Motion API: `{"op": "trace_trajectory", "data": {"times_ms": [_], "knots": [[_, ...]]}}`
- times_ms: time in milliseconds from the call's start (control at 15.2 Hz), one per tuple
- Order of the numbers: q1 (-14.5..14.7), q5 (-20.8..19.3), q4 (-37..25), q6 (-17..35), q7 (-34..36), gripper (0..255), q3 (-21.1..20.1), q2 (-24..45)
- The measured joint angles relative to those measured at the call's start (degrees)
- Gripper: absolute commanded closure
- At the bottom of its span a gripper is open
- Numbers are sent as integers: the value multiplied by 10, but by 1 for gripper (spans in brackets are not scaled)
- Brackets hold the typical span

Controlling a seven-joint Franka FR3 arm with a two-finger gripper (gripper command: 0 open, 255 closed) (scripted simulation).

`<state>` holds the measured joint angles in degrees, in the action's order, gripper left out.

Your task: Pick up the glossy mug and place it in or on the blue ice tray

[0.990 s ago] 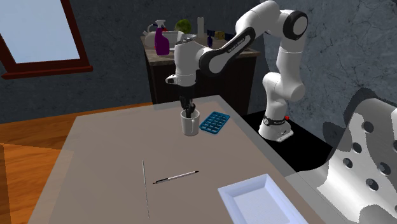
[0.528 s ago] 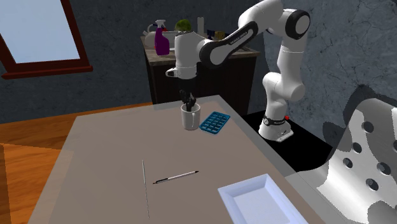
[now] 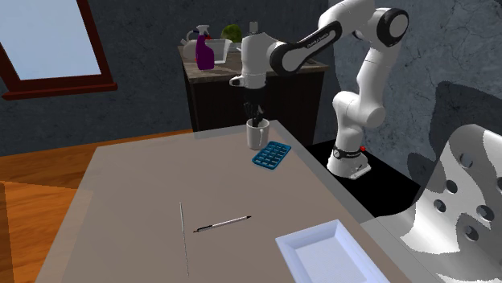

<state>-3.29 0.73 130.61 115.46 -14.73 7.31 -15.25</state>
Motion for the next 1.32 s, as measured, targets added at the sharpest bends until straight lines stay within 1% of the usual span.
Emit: {"op": "trace_trajectory", "data": {"times_ms": [396,528,858,1320], "knots": [[-31,-29,93,-20,-41,255,30,-113],[-41,-38,108,-30,-54,255,39,-138],[-44,-42,144,6,-58,255,44,-138],[-44,-43,181,65,-64,255,51,-115]]}}
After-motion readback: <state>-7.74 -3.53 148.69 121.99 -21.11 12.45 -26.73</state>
